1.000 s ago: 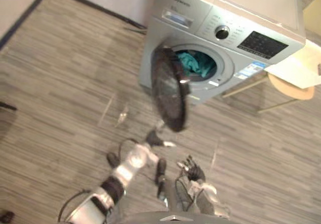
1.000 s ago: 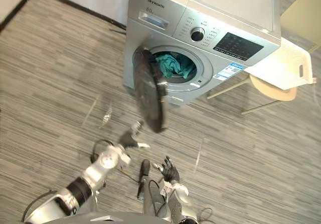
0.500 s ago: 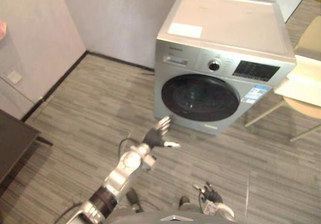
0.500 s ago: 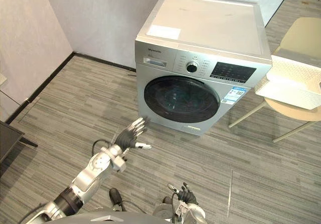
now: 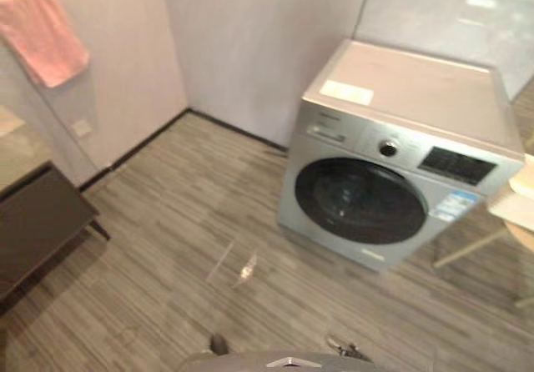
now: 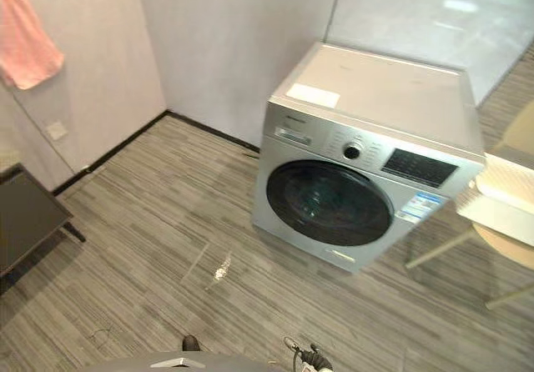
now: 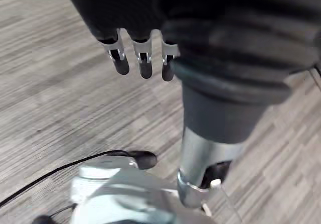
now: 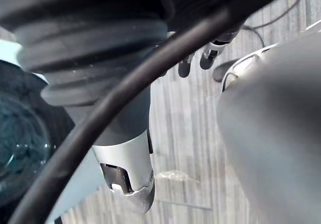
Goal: Pick up the laundry basket with both hands and put the clothes into the washing machine.
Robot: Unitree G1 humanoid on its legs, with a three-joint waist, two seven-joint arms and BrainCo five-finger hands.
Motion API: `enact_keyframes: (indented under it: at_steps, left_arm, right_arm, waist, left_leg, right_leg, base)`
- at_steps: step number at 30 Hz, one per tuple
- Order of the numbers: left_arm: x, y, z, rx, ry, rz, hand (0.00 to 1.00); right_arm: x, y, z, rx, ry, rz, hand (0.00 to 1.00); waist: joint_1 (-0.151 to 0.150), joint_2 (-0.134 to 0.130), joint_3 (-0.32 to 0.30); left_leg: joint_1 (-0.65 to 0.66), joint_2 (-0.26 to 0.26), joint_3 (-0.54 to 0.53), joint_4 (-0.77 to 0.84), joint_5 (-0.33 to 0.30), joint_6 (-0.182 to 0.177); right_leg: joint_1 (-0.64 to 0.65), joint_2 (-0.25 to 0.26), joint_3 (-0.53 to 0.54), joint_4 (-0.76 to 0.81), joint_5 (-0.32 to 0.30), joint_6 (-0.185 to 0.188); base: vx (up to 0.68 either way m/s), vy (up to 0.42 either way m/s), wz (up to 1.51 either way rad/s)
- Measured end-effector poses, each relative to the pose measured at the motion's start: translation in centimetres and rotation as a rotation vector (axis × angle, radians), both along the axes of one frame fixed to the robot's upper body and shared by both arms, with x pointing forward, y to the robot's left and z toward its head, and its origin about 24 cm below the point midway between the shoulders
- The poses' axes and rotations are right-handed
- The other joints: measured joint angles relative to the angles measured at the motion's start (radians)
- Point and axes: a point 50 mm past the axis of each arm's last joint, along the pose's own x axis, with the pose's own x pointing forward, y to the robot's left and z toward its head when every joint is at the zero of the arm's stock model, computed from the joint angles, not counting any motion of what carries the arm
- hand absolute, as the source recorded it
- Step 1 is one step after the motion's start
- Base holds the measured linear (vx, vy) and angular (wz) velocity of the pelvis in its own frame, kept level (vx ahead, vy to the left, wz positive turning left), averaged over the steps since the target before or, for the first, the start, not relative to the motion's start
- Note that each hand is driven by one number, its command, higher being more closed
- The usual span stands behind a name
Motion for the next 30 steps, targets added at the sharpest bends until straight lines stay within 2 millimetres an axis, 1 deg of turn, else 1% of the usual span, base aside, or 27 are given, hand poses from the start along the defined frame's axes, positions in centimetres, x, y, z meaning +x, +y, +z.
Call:
enact_keyframes:
  at_steps: [1, 3, 4, 5, 6, 7, 8, 10, 12, 13, 14, 15, 16, 17, 18, 19, 20, 21, 22, 23, 24, 25, 26, 27, 28, 29, 30]
  left_arm:
    - [-0.3, -0.2, 0.0, -0.007, 0.01, -0.003, 0.0]
    - [-0.2, 0.2, 0.1, 0.005, 0.008, -0.031, 0.0]
    - [-0.3, 0.2, 0.1, 0.006, 0.009, -0.032, 0.0]
    - [-0.1, 0.2, 0.1, 0.008, 0.004, -0.038, 0.0]
    - [0.3, 0.5, 0.2, 0.021, -0.008, -0.056, 0.0]
    - [0.9, 0.7, 0.2, 0.028, -0.026, -0.06, 0.0]
    - [1.5, 1.4, 0.4, 0.046, -0.044, -0.059, 0.0]
    - [2.2, 1.5, 0.5, 0.051, -0.062, -0.071, 0.0]
    - [3.1, 1.2, 0.5, 0.05, -0.083, -0.086, 0.0]
    - [5.0, 1.5, 0.7, 0.073, -0.126, -0.098, 0.0]
    - [5.2, 1.6, 0.8, 0.08, -0.13, -0.096, 0.0]
    - [7.0, 2.0, 1.1, 0.102, -0.173, -0.093, 0.0]
    - [8.1, 2.2, 1.3, 0.118, -0.201, -0.1, 0.0]
    - [8.4, 2.9, 1.5, 0.14, -0.21, -0.1, 0.0]
    - [8.3, 3.4, 1.7, 0.153, -0.206, -0.107, 0.0]
    - [8.2, 3.6, 1.7, 0.161, -0.202, -0.111, 0.0]
    - [7.9, 3.7, 1.7, 0.171, -0.195, -0.115, 0.0]
    - [7.2, 3.9, 1.6, 0.18, -0.174, -0.1, 0.0]
    - [6.5, 3.7, 1.5, 0.177, -0.16, -0.094, 0.0]
    - [6.2, 3.2, 1.3, 0.163, -0.158, -0.078, 0.0]
    - [6.3, 2.4, 1.2, 0.142, -0.168, -0.061, 0.0]
    - [6.3, 1.9, 1.1, 0.129, -0.174, -0.032, 0.0]
    - [6.2, 1.7, 1.0, 0.128, -0.175, -0.001, 0.0]
    - [6.3, 1.5, 1.0, 0.125, -0.182, -0.004, 0.0]
    - [6.5, 1.5, 1.1, 0.125, -0.19, -0.01, 0.0]
    - [6.9, 1.4, 1.2, 0.125, -0.206, -0.029, 0.0]
    - [7.8, 0.9, 1.3, 0.117, -0.227, -0.063, 0.0]
  right_arm:
    - [0.0, 0.0, 0.0, 0.001, 0.0, 0.0, 0.0]
    - [0.3, 0.3, 0.0, 0.007, -0.009, 0.004, 0.0]
    - [0.4, 0.4, 0.0, 0.007, -0.009, 0.006, 0.0]
    - [1.6, 0.2, 0.4, -0.011, -0.057, 0.018, 0.0]
    - [2.6, 0.5, 0.6, -0.013, -0.082, 0.051, 0.0]
    - [2.9, 0.7, 0.6, -0.008, -0.087, 0.063, 0.0]
    - [3.6, 1.5, 0.7, 0.009, -0.097, 0.089, 0.0]
    - [4.6, 1.9, 1.0, 0.012, -0.13, 0.103, 0.0]
    - [4.7, 1.7, 1.2, 0.005, -0.149, 0.09, 0.0]
    - [4.3, 1.9, 1.1, 0.017, -0.149, 0.048, 0.0]
    - [4.2, 2.1, 1.1, 0.025, -0.15, 0.034, 0.0]
    - [4.2, 2.3, 1.3, 0.04, -0.186, -0.028, 0.0]
    - [4.5, 1.6, 1.7, 0.025, -0.21, -0.056, 0.0]
    - [4.3, 1.7, 1.6, 0.031, -0.197, -0.061, 0.0]
    - [4.0, 1.8, 1.4, 0.035, -0.184, -0.065, 0.0]
    - [3.7, 1.9, 1.3, 0.035, -0.173, -0.064, 0.0]
    - [3.7, 2.1, 1.1, 0.038, -0.157, -0.041, 0.0]
    - [4.0, 2.6, 1.1, 0.041, -0.155, 0.009, 0.0]
    - [4.1, 2.7, 1.1, 0.041, -0.15, 0.031, 0.0]
    - [4.5, 2.5, 1.2, 0.032, -0.151, 0.054, 0.0]
    - [5.1, 2.0, 1.4, 0.015, -0.165, 0.06, 0.0]
    - [5.5, 1.6, 1.6, 0.005, -0.174, 0.062, 0.0]
    - [5.9, 0.9, 1.9, -0.02, -0.187, 0.069, 0.0]
    - [6.0, 0.3, 2.0, -0.046, -0.191, 0.07, 0.0]
    - [6.0, -0.2, 2.1, -0.063, -0.195, 0.066, 0.0]
    - [6.4, -1.1, 2.5, -0.094, -0.209, 0.063, 0.0]
    - [6.5, -1.9, 2.7, -0.11, -0.218, 0.034, 0.0]
  waist:
    - [0.0, -0.004, -0.001]
    - [0.015, -0.039, 0.004]
    - [0.015, -0.038, 0.01]
    - [0.006, -0.026, 0.012]
    - [0.003, -0.007, 0.023]
    - [0.009, -0.01, 0.033]
    - [0.022, -0.034, 0.045]
    - [0.023, -0.046, 0.052]
    - [0.024, -0.036, 0.05]
    - [0.012, -0.048, 0.044]
    - [0.01, -0.058, 0.039]
    - [-0.031, -0.074, 0.043]
    - [-0.032, -0.061, 0.074]
    - [-0.03, -0.094, 0.076]
    - [-0.041, -0.112, 0.067]
    - [-0.041, -0.117, 0.063]
    - [-0.022, -0.114, 0.06]
    - [-0.015, -0.097, 0.05]
    - [-0.013, -0.082, 0.033]
    - [-0.019, -0.066, 0.017]
    - [-0.015, -0.053, 0.021]
    - [-0.012, -0.046, 0.026]
    - [-0.001, -0.037, 0.029]
    - [0.002, -0.036, 0.033]
    - [0.002, -0.03, 0.034]
    - [-0.004, -0.018, 0.035]
    - [-0.006, -0.007, 0.038]
  left_leg:
    - [0.003, -0.017, -0.018, 0.004, -0.007, 0.01]
    - [-0.014, -0.075, -0.089, 0.074, -0.06, 0.029]
    - [-0.017, -0.08, -0.108, 0.099, -0.065, 0.039]
    - [-0.03, -0.07, -0.153, 0.151, -0.089, 0.048]
    - [-0.037, -0.047, -0.203, 0.205, -0.119, 0.05]
    - [-0.036, -0.036, -0.222, 0.229, -0.131, 0.052]
    - [-0.034, -0.023, -0.245, 0.25, -0.145, 0.052]
    - [-0.04, -0.016, -0.292, 0.266, -0.162, 0.043]
    - [-0.066, -0.022, -0.331, 0.276, -0.181, 0.028]
    - [-0.082, -0.049, -0.393, 0.225, -0.185, 0.02]
    - [-0.081, -0.058, -0.406, 0.199, -0.19, 0.011]
    - [-0.167, -0.078, -0.431, 0.448, -0.262, 0.06]
    - [-0.17, -0.075, -0.495, 0.521, -0.349, -0.006]
    - [-0.157, -0.082, -0.502, 0.524, -0.363, -0.017]
    - [-0.155, -0.079, -0.53, 0.536, -0.383, -0.021]
    - [-0.152, -0.065, -0.539, 0.548, -0.398, -0.028]
    - [-0.148, -0.019, -0.546, 0.566, -0.426, -0.041]
    - [-0.134, 0.046, -0.557, 0.557, -0.446, -0.064]
    - [-0.135, 0.078, -0.563, 0.564, -0.442, -0.068]
    - [-0.191, 0.117, -0.537, 0.653, -0.393, -0.046]
    - [-0.24, 0.161, -0.479, 0.735, -0.329, -0.037]
    - [-0.25, 0.19, -0.435, 0.763, -0.296, -0.035]
    - [-0.259, 0.25, -0.331, 0.795, -0.24, -0.037]
    - [-0.261, 0.31, -0.193, 0.838, -0.23, -0.03]
    - [-0.261, 0.335, -0.121, 0.857, -0.233, -0.03]
    - [-0.261, 0.347, -0.008, 0.866, -0.245, -0.045]
    - [-0.263, 0.323, 0.066, 0.845, -0.278, -0.079]
  right_leg:
    - [0.001, -0.017, -0.009, 0.032, -0.027, -0.008]
    - [0.006, -0.103, -0.046, 0.2, -0.092, -0.023]
    - [-0.009, -0.121, -0.043, 0.285, -0.096, -0.063]
    - [-0.082, -0.141, 0.004, 0.472, -0.016, -0.099]
    - [-0.145, -0.122, 0.09, 0.607, 0.07, -0.09]
    - [-0.169, -0.106, 0.127, 0.661, 0.044, -0.072]
    - [-0.219, -0.082, 0.166, 0.708, -0.038, -0.046]
    - [-0.284, -0.042, 0.219, 0.62, -0.108, -0.022]
    - [-0.332, -0.036, 0.344, 0.447, -0.097, -0.011]
    - [-0.367, -0.034, 0.512, 0.283, -0.052, -0.006]
    - [-0.377, -0.043, 0.544, 0.254, -0.044, -0.008]
    - [-0.385, -0.078, 0.647, 0.193, -0.027, 0.036]
    - [-0.362, -0.072, 0.711, 0.167, -0.026, 0.084]
    - [-0.345, -0.083, 0.72, 0.162, -0.017, 0.138]
    - [-0.32, -0.074, 0.679, 0.154, -0.016, 0.18]
    - [-0.307, -0.054, 0.644, 0.157, -0.017, 0.168]
    - [-0.299, 0.012, 0.605, 0.167, -0.014, 0.11]
    - [-0.283, 0.094, 0.596, 0.156, -0.013, 0.079]
    - [-0.276, 0.123, 0.571, 0.14, -0.01, 0.059]
    - [-0.266, 0.165, 0.524, 0.132, -0.006, 0.042]
    - [-0.245, 0.193, 0.493, 0.126, -0.008, 0.018]
    - [-0.225, 0.204, 0.477, 0.116, -0.007, 0.006]
    - [-0.176, 0.22, 0.45, 0.088, -0.004, -0.013]
    - [-0.126, 0.227, 0.414, 0.058, -0.001, -0.025]
    - [-0.105, 0.227, 0.396, 0.044, -0.001, -0.033]
    - [-0.065, 0.226, 0.353, 0.015, -0.005, -0.049]
    - [-0.039, 0.221, 0.302, -0.01, -0.015, -0.065]
  base:
    - [0.08, 0.1, 1.13]
    - [0.1, 0.085, 1.11]
    - [0.07, 0.057, 1.08]
    - [0.1, 0.082, 1.18]
    - [0.11, 0.101, 1.16]
    - [0.12, 0.063, 0.87]
    - [0.05, 0.002, 0.55]
    - [0.04, -0.013, 0.62]
    - [0.09, -0.048, 0.91]
    - [0.08, -0.065, 0.97]
    - [0.27, -0.159, 1.56]
    - [0.35, -0.219, 1.5]
    - [0.4, -0.303, 1.59]
    - [0.24, -0.388, 1.05]
    - [0.13, -0.376, 0.7]
    - [0.18, -0.499, 0.6]
    - [0.23, -0.565, 0.26]
    - [0.25, -0.561, 0.14]
    - [0.3, -0.527, 0.3]
    - [0.3, -0.471, 0.5]
    - [0.28, -0.465, 0.52]
    - [0.23, -0.461, 0.4]
    - [0.21, -0.412, 0.47]
    - [0.2, -0.382, 0.53]
    - [0.18, -0.318, 0.76]
    - [0.18, -0.261, 0.95]
    - [0.16, -0.212, 1.03]
